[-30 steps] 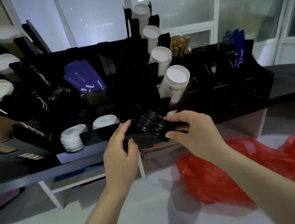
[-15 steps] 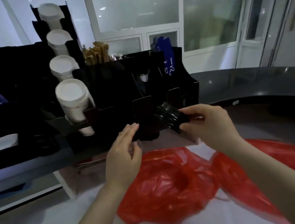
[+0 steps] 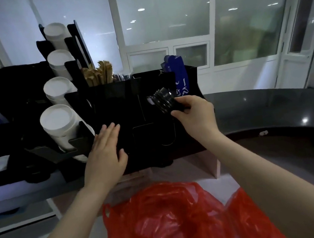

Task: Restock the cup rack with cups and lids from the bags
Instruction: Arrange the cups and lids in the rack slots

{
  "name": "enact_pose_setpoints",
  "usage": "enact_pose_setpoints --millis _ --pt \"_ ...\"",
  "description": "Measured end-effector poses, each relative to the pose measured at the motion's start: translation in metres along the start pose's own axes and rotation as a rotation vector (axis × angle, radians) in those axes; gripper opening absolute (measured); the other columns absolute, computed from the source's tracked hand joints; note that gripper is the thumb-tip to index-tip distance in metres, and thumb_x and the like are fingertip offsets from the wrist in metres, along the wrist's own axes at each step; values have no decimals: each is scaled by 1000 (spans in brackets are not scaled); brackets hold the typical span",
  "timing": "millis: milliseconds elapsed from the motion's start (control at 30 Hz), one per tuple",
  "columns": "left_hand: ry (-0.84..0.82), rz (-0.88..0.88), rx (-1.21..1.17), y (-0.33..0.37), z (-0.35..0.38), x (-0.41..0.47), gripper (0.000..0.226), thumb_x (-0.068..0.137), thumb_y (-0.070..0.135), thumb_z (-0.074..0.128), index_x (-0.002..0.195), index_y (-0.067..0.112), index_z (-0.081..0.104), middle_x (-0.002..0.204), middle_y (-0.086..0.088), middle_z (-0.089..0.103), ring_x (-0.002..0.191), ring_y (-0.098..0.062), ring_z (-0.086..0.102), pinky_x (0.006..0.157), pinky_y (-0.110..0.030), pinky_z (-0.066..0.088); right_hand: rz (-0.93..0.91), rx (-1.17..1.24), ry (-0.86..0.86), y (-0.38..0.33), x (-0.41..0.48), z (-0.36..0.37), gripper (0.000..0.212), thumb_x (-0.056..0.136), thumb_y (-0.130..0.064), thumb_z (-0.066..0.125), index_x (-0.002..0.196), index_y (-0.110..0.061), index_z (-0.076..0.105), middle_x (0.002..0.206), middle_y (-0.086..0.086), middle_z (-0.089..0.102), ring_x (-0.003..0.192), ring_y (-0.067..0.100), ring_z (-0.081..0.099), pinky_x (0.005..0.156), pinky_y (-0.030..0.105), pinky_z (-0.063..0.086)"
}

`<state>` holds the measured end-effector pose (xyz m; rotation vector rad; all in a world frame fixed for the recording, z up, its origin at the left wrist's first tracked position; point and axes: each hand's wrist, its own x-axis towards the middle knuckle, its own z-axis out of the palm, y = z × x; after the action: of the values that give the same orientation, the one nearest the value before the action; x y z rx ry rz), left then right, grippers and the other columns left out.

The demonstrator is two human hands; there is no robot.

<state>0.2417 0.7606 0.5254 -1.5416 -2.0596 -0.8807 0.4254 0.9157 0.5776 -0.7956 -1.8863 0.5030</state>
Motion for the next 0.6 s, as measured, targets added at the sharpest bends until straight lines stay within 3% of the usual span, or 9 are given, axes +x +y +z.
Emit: enact_pose_setpoints --millis 67,167,267,500,600 --pt "-24 19 39 -3 3 6 62 87 9 54 146 9 33 153 -6 31 144 -18 18 118 -32 9 -25 -49 -27 1 10 12 40 80 -20 75 119 -17 66 114 -1 66 102 15 63 96 28 48" --pt "-66 23 105 -8 13 11 66 88 16 52 149 13 25 156 -3 24 146 -15 10 118 -28 -1 -130 -184 -66 2 21 26 40 82 -19 73 121 -15 64 115 1 64 108 19 58 94 21 40" --pt "-82 13 172 -11 22 11 71 89 23 51 151 15 18 158 -2 17 146 -15 5 113 -24 -13 -265 -397 -145 4 27 38 37 85 -14 69 121 -10 62 113 6 62 108 25 55 89 30 46" --pt "-46 -27 206 -8 25 14 68 81 15 60 144 8 36 147 -9 40 138 -24 30 117 -33 10 -408 -707 -206 13 17 54 29 84 -10 65 112 -12 62 107 5 61 99 23 56 91 33 42" --pt "-33 -35 194 -5 24 14 66 78 12 63 141 6 42 140 -10 48 134 -26 36 116 -34 14 -403 -771 -254 22 9 58 22 86 -9 61 107 -14 62 105 3 61 101 23 55 104 40 34"
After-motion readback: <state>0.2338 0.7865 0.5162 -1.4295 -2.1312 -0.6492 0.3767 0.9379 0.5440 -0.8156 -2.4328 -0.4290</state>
